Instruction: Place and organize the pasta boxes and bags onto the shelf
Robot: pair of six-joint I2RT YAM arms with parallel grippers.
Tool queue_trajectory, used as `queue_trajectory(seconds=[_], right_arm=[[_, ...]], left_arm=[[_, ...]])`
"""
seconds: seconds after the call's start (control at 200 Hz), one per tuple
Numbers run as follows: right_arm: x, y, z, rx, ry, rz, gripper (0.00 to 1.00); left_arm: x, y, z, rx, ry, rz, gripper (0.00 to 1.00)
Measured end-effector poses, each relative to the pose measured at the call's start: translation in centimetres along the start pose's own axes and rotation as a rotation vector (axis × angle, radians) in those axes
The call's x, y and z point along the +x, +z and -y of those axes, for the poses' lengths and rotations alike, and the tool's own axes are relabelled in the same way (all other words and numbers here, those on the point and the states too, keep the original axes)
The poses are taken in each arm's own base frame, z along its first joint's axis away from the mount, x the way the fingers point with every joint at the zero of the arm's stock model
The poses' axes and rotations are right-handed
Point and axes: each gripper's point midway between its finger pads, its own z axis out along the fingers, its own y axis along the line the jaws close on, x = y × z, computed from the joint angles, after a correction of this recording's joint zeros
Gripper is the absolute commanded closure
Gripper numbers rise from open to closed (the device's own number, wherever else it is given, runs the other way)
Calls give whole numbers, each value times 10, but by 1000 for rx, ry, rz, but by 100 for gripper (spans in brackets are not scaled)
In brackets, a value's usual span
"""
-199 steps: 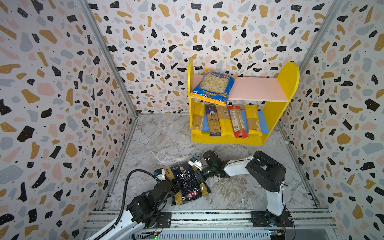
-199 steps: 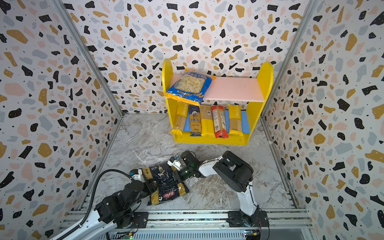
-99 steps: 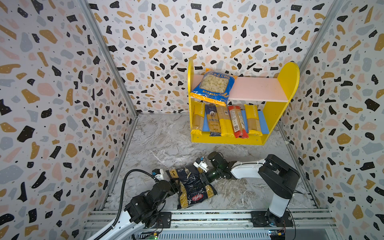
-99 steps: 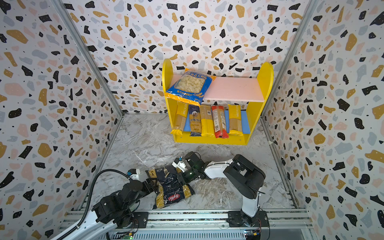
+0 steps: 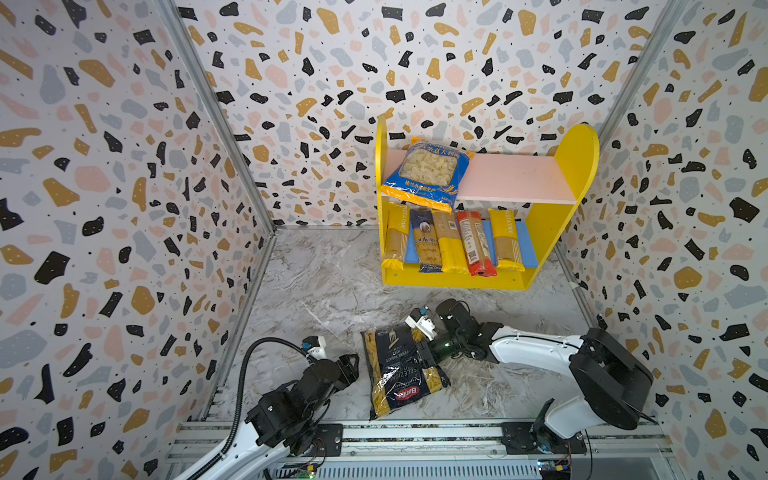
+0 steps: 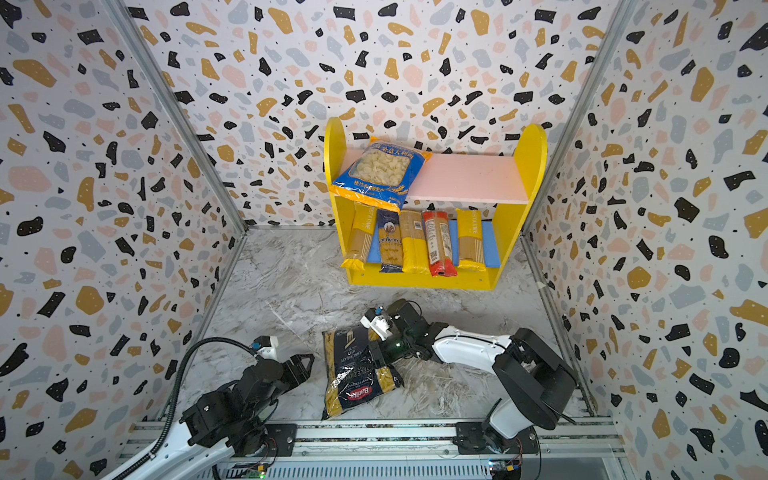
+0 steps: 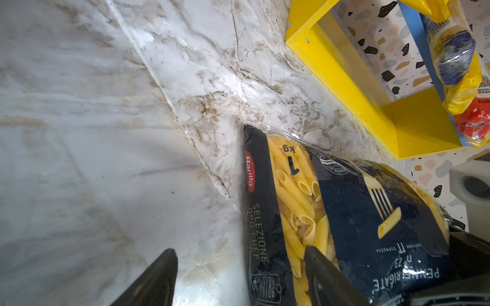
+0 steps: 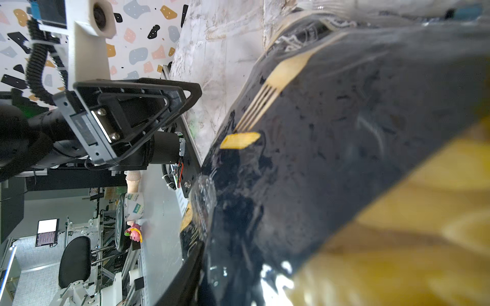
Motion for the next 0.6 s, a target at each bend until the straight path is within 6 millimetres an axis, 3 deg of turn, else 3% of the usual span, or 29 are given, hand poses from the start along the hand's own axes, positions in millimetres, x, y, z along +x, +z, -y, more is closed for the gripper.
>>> queue_trajectory(seconds=[0.355,0.601], right_arm=[[2,-5,5,-87,71,53,84],[-3,-19,0,-149,124,94,85]], left_arm=[[2,-2,4,24,-7,-12,25],[2,-1,3,20,-5,-14,25]])
